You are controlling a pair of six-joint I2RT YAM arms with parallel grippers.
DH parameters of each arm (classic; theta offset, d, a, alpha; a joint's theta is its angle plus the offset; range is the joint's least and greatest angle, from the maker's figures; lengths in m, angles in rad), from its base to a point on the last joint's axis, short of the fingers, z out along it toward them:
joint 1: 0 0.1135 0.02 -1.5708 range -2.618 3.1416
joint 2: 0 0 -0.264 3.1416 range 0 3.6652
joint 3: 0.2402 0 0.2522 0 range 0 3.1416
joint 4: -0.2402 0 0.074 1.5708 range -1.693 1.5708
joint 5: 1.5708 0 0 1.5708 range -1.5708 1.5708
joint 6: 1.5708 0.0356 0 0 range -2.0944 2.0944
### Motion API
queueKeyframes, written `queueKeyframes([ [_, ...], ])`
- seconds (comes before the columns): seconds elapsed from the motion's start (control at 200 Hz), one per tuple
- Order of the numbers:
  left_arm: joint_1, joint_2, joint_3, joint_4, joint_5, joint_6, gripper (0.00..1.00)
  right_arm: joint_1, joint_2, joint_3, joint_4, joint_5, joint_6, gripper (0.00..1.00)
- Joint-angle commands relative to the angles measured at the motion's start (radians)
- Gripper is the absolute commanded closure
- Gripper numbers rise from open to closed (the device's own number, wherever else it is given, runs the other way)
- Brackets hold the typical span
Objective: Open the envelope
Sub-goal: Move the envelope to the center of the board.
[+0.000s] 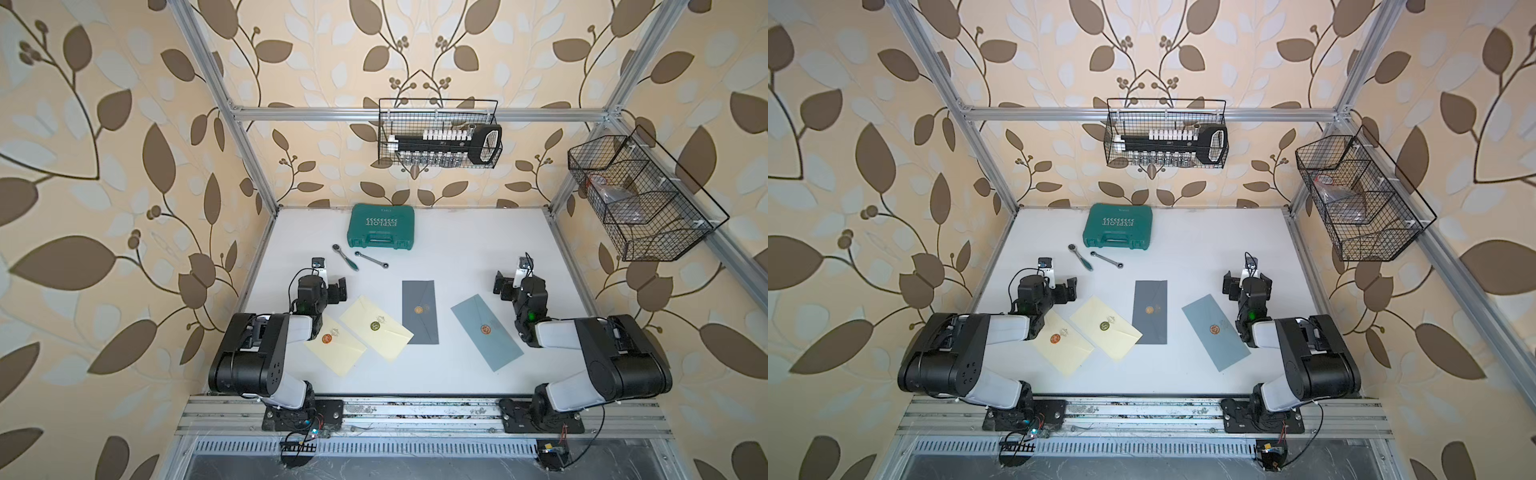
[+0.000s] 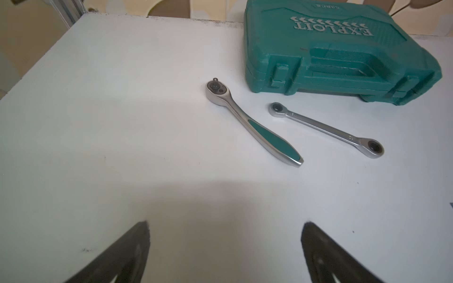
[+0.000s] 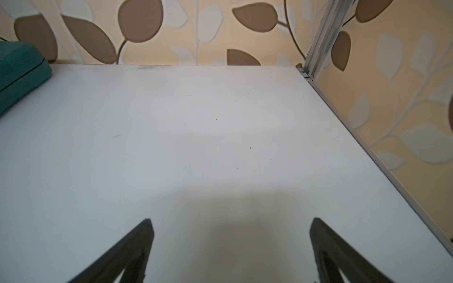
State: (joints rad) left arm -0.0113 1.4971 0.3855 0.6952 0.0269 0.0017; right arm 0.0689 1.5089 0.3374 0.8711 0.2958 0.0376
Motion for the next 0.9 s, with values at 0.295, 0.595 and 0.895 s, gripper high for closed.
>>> queueKeyframes([
  [0.295,0.010,-0.005,0.021,0.004,0.016,0.012,0.01,-0.005,-0.002,0.015,-0.006,0.013,0.012,0.02],
  [0.595,0.008,-0.004,0.019,0.004,0.014,0.011,0.01,-0.005,-0.001,0.016,-0.006,0.012,0.012,0.02],
  [0.895,0.008,-0.008,0.015,0.010,0.016,0.012,0.01,-0.011,-0.002,0.016,-0.012,0.001,0.013,0.02],
])
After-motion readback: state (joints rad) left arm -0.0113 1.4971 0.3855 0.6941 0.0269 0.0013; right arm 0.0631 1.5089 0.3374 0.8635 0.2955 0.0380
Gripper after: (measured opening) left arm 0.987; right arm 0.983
